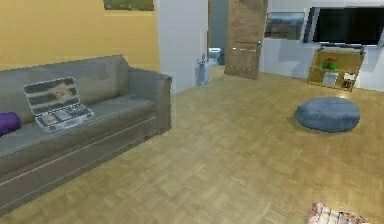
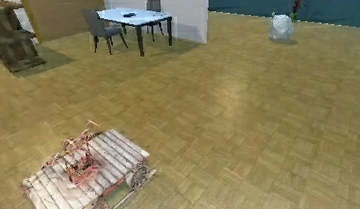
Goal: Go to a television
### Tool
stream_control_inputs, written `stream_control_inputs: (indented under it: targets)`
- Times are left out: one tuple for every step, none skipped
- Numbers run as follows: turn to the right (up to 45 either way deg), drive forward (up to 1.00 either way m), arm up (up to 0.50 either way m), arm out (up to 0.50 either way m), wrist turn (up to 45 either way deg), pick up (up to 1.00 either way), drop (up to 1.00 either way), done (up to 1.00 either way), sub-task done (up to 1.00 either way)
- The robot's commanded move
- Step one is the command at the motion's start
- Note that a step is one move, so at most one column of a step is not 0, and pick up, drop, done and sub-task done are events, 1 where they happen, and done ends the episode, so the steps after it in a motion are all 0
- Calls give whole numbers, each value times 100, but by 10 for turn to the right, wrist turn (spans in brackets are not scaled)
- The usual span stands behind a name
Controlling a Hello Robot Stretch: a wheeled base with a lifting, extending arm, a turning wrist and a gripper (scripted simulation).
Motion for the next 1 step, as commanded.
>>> stream_control_inputs:
  targets:
    - [0,95,0,0,0,0,0,0,0]
